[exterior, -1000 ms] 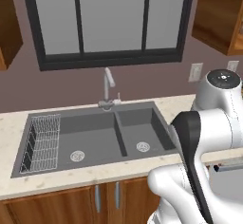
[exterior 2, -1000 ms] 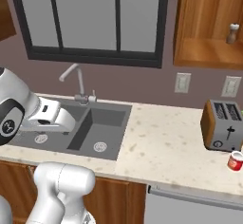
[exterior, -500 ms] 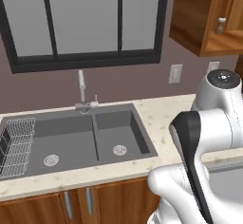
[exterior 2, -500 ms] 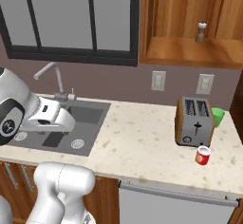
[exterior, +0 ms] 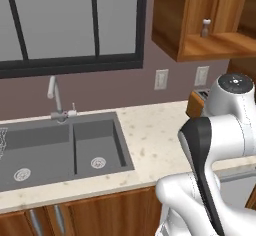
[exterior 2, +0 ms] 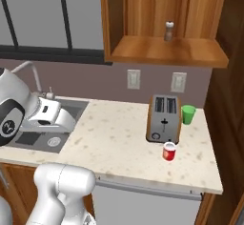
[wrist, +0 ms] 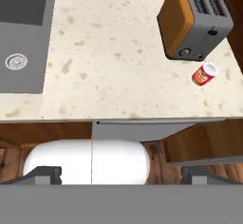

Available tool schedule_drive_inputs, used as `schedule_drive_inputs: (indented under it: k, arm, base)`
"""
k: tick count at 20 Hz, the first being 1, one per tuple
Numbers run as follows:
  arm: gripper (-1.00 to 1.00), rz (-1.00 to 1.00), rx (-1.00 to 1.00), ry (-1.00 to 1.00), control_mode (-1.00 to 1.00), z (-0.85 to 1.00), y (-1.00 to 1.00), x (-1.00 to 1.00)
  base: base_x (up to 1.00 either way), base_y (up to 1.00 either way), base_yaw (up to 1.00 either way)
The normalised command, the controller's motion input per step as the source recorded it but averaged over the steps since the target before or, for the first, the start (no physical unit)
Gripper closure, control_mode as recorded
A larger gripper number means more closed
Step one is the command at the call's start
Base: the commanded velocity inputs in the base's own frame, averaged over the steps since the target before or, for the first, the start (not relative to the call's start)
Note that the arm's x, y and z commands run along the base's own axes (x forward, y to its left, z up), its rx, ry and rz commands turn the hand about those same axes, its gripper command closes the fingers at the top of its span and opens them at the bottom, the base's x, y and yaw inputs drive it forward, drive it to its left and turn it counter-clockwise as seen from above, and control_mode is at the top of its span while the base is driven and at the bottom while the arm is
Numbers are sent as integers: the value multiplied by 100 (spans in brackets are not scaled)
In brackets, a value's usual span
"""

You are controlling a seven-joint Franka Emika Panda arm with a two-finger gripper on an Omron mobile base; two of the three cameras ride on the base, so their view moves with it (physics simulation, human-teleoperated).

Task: Pick the yogurt and canned food from the counter and place them in the cabinets closest to them.

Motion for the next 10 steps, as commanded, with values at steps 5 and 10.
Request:
schedule_drive_inputs:
  k: [5, 10]
  arm:
    - [-100, 0, 0, 0, 100, 0, 0, 0]
    - [-100, 0, 0, 0, 100, 0, 0, 0]
  base:
    - [0, -57, -2]
    - [-1, -48, -1]
